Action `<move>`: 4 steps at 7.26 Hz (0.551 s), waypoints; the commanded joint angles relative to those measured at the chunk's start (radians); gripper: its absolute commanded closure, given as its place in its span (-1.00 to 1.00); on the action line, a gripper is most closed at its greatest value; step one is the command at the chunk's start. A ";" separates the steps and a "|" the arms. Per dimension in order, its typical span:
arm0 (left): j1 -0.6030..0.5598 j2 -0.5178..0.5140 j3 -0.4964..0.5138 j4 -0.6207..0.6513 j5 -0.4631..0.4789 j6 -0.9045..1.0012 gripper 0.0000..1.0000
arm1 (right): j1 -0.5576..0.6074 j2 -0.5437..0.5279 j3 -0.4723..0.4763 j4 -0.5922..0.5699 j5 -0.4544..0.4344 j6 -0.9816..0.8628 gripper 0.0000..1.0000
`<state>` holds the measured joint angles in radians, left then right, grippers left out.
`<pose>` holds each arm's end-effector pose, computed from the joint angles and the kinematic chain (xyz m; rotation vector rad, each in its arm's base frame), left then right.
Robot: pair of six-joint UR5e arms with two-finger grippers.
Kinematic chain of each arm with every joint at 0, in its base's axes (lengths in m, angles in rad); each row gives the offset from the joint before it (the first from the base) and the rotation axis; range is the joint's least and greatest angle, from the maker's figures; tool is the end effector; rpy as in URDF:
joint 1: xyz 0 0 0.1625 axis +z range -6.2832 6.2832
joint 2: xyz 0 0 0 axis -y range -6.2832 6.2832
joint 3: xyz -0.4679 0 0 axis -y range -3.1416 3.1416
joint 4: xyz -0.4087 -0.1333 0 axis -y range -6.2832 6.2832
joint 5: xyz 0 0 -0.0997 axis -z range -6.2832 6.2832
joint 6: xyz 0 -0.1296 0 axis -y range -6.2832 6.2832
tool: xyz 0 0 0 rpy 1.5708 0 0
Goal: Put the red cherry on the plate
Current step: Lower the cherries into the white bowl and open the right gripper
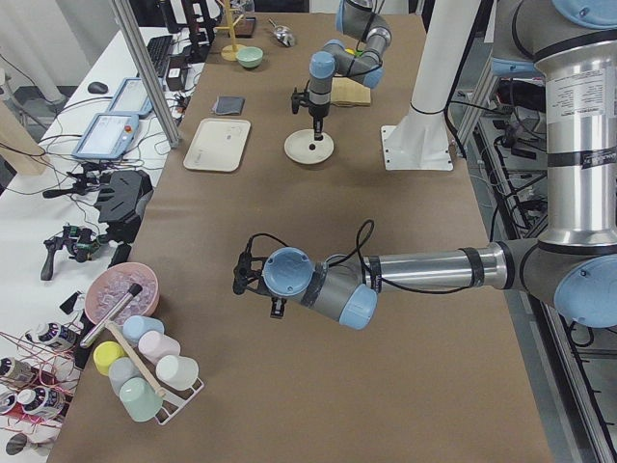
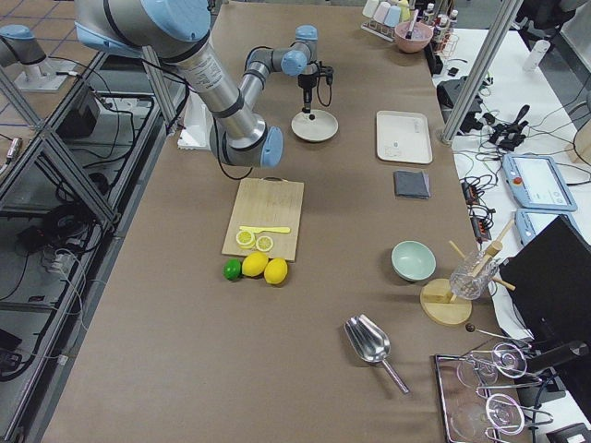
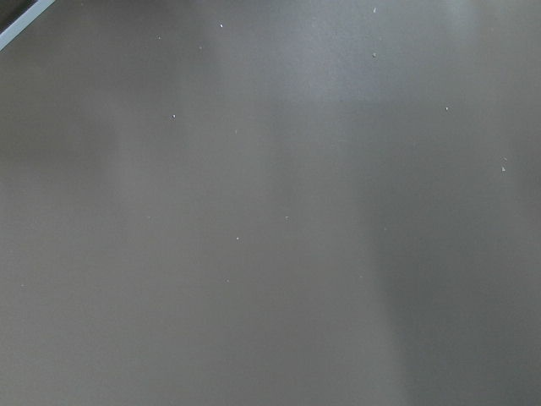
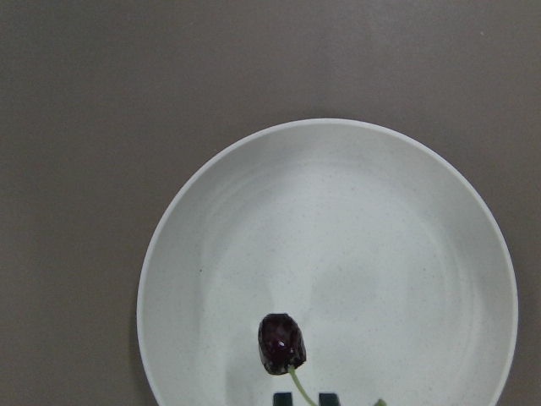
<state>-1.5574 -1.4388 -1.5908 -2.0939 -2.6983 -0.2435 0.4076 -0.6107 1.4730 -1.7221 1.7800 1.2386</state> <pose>-0.0101 -0.4583 0.6831 0.2205 1.1457 0.0283 -0.6992 -0.4178 0.1515 0.0693 -0.7327 -0.0024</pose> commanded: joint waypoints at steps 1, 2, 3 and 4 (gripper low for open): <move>-0.001 0.000 0.002 0.000 0.000 0.000 -0.98 | 0.010 -0.010 -0.014 0.013 -0.002 -0.008 1.00; -0.001 0.000 0.002 0.000 0.002 0.001 -0.98 | 0.008 -0.012 -0.031 0.013 -0.002 -0.008 1.00; -0.001 0.001 0.002 0.000 0.002 0.001 -0.98 | 0.008 -0.026 -0.036 0.036 -0.004 -0.007 1.00; -0.001 0.001 0.000 0.000 0.002 0.001 -0.98 | 0.005 -0.047 -0.043 0.071 -0.005 -0.005 0.20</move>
<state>-1.5585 -1.4379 -1.5895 -2.0939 -2.6969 -0.2425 0.4148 -0.6366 1.4392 -1.6852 1.7765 1.2317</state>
